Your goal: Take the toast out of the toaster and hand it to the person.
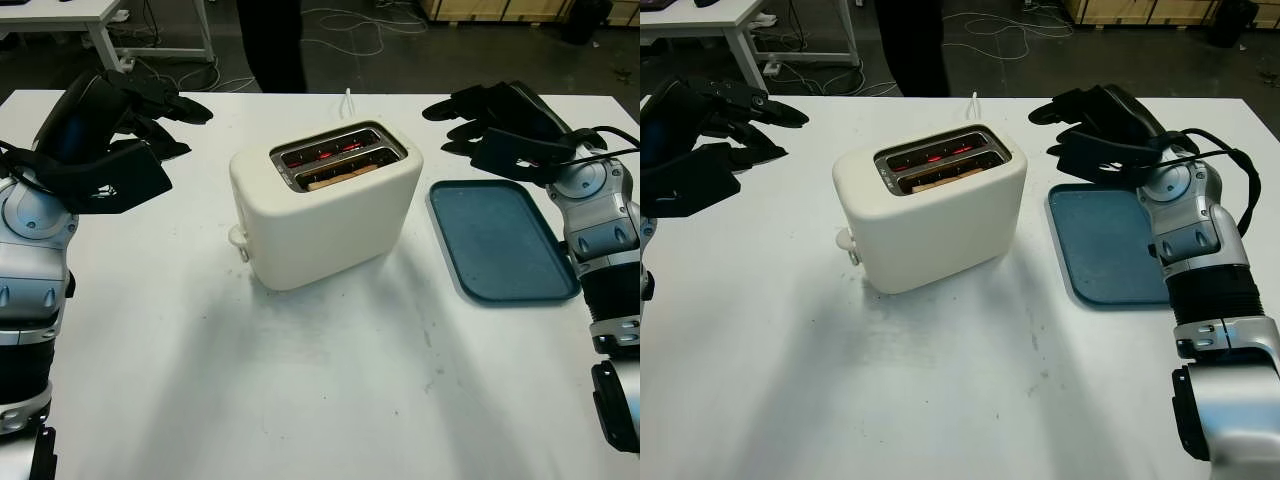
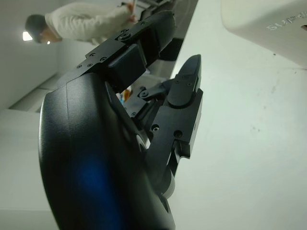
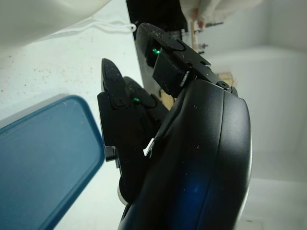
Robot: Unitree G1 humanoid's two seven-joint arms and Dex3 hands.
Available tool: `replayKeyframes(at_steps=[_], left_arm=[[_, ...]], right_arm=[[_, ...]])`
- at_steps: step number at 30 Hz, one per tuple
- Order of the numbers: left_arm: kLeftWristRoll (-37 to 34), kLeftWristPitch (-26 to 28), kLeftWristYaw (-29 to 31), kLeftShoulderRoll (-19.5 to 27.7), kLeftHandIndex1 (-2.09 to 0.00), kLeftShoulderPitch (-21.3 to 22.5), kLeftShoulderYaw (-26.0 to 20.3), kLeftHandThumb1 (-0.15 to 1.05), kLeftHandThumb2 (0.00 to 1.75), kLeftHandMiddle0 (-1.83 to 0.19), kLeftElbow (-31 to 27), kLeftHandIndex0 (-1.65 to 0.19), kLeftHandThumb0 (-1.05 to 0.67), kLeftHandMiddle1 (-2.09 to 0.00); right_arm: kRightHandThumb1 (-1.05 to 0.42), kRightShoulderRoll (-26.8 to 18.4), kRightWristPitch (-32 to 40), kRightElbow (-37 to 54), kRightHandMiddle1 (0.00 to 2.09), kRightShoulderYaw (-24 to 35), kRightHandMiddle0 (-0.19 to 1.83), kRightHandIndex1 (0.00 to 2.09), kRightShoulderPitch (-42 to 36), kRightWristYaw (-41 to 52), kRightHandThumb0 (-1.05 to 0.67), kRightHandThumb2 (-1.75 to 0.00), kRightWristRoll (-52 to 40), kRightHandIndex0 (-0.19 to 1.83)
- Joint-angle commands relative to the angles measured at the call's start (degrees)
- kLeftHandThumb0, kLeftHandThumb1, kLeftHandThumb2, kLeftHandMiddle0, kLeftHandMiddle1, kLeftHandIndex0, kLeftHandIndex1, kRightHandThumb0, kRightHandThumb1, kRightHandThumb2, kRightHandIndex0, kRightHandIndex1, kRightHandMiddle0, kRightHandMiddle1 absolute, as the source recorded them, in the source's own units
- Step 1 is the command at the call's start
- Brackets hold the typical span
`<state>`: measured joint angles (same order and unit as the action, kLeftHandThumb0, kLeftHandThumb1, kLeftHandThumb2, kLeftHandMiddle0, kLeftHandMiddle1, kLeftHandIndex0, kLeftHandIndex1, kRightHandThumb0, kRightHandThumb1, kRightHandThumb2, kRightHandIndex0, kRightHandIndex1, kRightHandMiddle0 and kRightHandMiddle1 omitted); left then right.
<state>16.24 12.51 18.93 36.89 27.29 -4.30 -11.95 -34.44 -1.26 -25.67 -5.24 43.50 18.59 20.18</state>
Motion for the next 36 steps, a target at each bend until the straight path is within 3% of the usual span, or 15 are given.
replayKeyframes(at_steps=[1, 36], left_arm=[[0.4, -0.9, 0.0, 0.3, -0.06, 0.5, 0.3, 0.87, 0.0, -0.92, 0.0, -1.04, -0.03, -0.7], [0.2, -0.5, 0.0, 0.0, -0.05, 0.2, 0.2, 0.87, 0.0, -0.92, -0.2, -1.05, -0.01, -0.7]], right_arm=[[-0.92, 0.3, -1.1, -0.1, 0.01, -0.3, 0.81, 0.02, 0.5, -0.3, -0.16, -0.06, -0.2, 0.94], [-0.92, 0.2, -2.3, -1.5, 0.0, -0.4, 0.81, 0.0, 0.4, -0.4, -0.2, -0.06, -0.3, 0.92]])
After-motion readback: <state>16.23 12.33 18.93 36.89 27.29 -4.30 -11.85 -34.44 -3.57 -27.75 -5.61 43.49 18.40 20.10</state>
